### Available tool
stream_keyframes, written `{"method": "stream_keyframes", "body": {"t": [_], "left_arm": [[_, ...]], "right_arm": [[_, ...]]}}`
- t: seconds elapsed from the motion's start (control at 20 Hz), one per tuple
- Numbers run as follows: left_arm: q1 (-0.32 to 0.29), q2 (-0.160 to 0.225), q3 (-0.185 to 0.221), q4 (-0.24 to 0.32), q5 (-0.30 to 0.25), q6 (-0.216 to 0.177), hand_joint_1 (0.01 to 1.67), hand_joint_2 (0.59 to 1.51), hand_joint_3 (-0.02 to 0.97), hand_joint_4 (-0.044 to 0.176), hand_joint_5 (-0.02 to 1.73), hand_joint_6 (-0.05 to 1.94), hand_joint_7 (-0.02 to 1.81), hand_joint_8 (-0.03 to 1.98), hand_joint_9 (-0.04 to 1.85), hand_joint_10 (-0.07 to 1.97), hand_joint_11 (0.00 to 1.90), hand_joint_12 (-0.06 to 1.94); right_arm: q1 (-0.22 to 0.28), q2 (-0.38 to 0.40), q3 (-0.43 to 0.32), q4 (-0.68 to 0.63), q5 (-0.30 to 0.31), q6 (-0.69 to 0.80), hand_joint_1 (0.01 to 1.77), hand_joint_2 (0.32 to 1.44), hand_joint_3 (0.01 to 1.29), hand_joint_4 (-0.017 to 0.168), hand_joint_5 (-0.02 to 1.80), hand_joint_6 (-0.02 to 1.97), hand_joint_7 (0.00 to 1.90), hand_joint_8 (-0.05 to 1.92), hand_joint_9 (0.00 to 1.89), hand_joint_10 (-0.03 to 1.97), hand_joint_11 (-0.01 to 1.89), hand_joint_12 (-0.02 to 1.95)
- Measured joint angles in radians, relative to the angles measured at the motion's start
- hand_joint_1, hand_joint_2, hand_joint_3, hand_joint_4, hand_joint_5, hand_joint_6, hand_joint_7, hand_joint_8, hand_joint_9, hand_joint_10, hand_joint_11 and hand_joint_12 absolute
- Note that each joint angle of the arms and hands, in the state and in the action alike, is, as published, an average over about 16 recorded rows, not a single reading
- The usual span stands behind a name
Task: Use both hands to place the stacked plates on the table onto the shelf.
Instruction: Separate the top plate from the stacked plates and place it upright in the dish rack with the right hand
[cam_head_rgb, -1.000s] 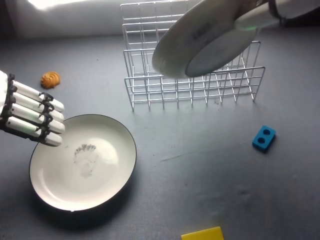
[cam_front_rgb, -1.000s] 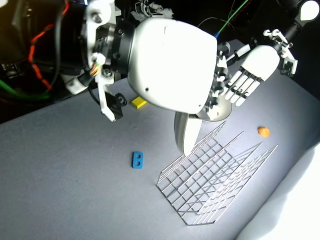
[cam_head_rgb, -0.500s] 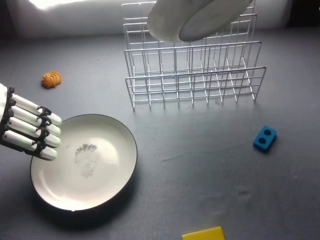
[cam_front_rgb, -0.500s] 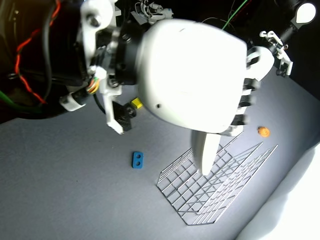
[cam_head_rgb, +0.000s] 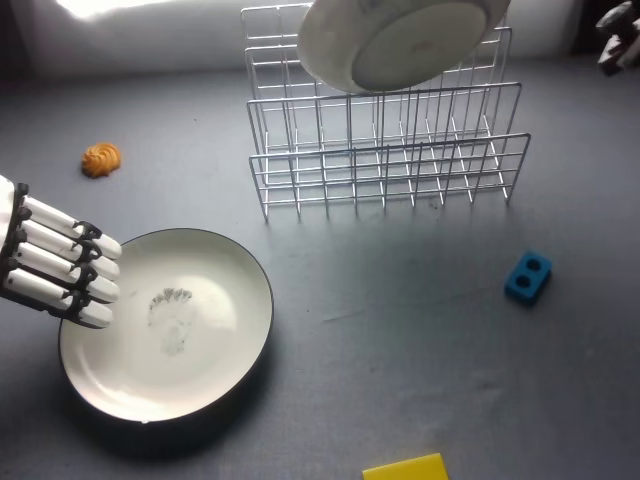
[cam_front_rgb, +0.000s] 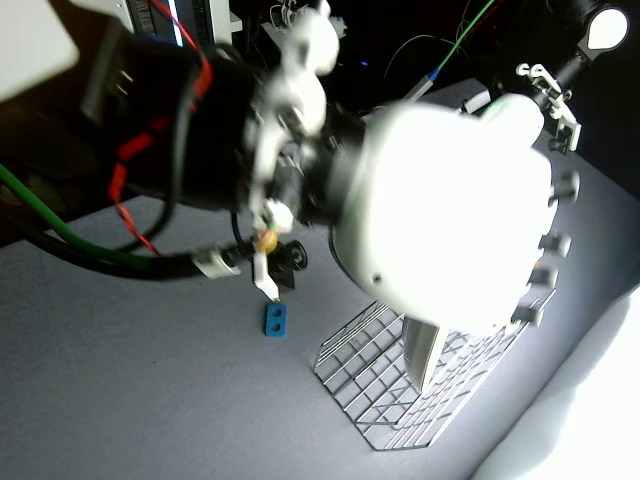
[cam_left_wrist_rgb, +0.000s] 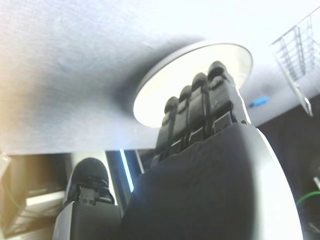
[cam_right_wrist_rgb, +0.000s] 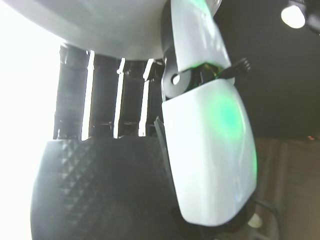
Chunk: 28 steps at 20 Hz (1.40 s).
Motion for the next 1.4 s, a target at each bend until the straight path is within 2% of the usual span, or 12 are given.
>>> {"method": "stream_keyframes", "body": {"t": [0.5, 1.1, 1.3, 1.4], "left_arm": [[0.021, -0.009, 0.000, 0.001, 0.022, 0.009, 0.02, 1.165, 0.019, 0.000, 0.02, 0.01, 0.02, -0.01, 0.02, 0.01, 0.02, 0.00], [0.059, -0.023, 0.003, -0.012, 0.047, 0.023, 0.02, 1.176, 0.018, 0.000, 0.02, 0.01, 0.02, -0.01, 0.02, 0.01, 0.01, -0.02], [0.073, -0.027, 0.004, -0.018, 0.052, 0.025, 0.02, 1.175, 0.019, -0.001, 0.02, 0.00, 0.02, -0.01, 0.02, 0.01, 0.01, -0.02], [0.079, -0.029, 0.004, -0.021, 0.054, 0.026, 0.02, 1.173, 0.019, -0.001, 0.02, 0.00, 0.02, -0.01, 0.02, 0.01, 0.01, -0.02]], "right_arm": [[-0.067, -0.095, 0.111, 0.114, -0.043, -0.019, 1.36, 1.00, 0.01, -0.009, 0.83, 0.90, 1.01, 0.88, 1.06, 1.04, 0.91, 1.16], [-0.145, -0.145, 0.209, 0.185, -0.042, -0.054, 1.36, 1.00, 0.01, -0.010, 0.83, 0.91, 1.00, 0.89, 1.01, 1.07, 0.87, 1.16], [-0.168, -0.147, 0.221, 0.205, -0.035, -0.058, 1.36, 1.00, 0.01, -0.010, 0.82, 0.92, 1.01, 0.86, 1.01, 1.02, 0.89, 1.11], [-0.177, -0.146, 0.223, 0.214, -0.031, -0.059, 1.33, 1.01, 0.01, -0.009, 0.81, 0.90, 1.00, 0.80, 1.00, 0.92, 0.88, 1.08]]}}
